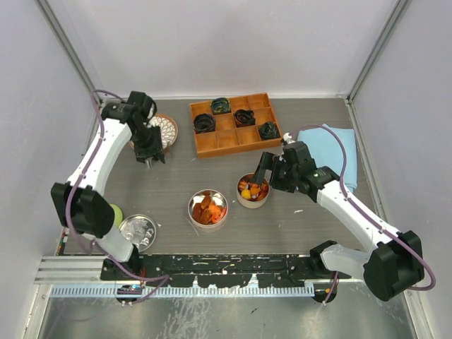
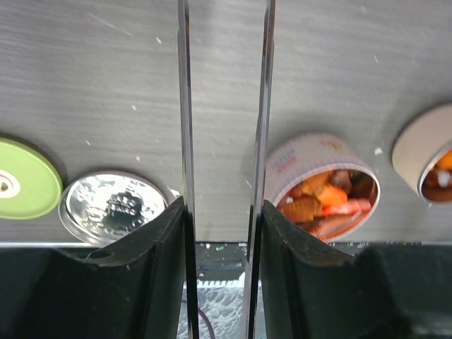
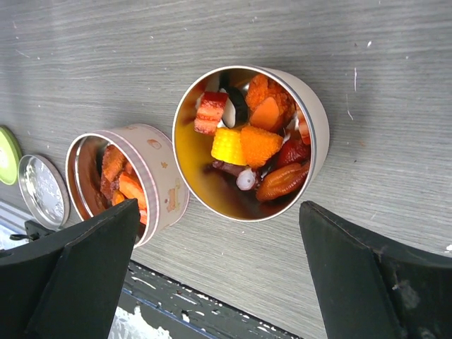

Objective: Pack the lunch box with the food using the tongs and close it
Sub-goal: Place the fake food in the packing box, then pick up the fake food from the plate.

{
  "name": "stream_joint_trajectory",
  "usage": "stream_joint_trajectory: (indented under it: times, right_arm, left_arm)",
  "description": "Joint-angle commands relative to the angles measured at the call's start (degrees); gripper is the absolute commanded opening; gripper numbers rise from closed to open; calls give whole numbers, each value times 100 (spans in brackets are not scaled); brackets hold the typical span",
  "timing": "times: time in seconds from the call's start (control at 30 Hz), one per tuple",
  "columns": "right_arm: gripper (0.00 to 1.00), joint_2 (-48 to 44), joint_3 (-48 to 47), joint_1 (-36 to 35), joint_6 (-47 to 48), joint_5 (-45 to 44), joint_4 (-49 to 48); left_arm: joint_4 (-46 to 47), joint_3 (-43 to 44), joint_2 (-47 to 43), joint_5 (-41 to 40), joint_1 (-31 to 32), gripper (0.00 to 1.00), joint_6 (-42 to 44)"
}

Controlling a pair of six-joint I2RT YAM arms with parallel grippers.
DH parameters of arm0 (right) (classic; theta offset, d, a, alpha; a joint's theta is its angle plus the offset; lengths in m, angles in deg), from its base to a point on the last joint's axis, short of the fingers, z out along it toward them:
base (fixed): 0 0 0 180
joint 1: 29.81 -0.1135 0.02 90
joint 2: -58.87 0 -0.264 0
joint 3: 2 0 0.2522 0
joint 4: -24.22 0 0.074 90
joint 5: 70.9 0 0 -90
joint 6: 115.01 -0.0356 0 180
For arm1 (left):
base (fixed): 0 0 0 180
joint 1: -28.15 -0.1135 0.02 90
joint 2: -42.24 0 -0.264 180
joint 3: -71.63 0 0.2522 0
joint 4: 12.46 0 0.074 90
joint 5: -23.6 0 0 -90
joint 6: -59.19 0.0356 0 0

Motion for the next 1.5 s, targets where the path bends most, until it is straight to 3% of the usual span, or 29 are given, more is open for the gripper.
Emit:
stream_joint_trajectory:
  times: [0.0, 0.4, 0.93, 1.27, 1.47]
  right_arm:
    - [100, -67, -492, 36, 226, -155, 40]
    - [100, 85, -846, 38, 357, -157, 171]
    - [100, 165, -821, 36, 387, -112, 176]
    - [100, 172, -768, 39, 366, -95, 152]
    - [100, 150, -740, 32, 372, -103, 149]
  left_arm:
    - [449, 478, 420, 213, -703, 41, 431]
    - [975, 1161, 1444, 276, -1474, 44, 515]
    - [943, 1088, 1920, -101, -1501, 45, 661]
    - [847, 857, 1983, 84, -1497, 45, 724]
    - [796, 806, 1914, 96, -1487, 35, 702]
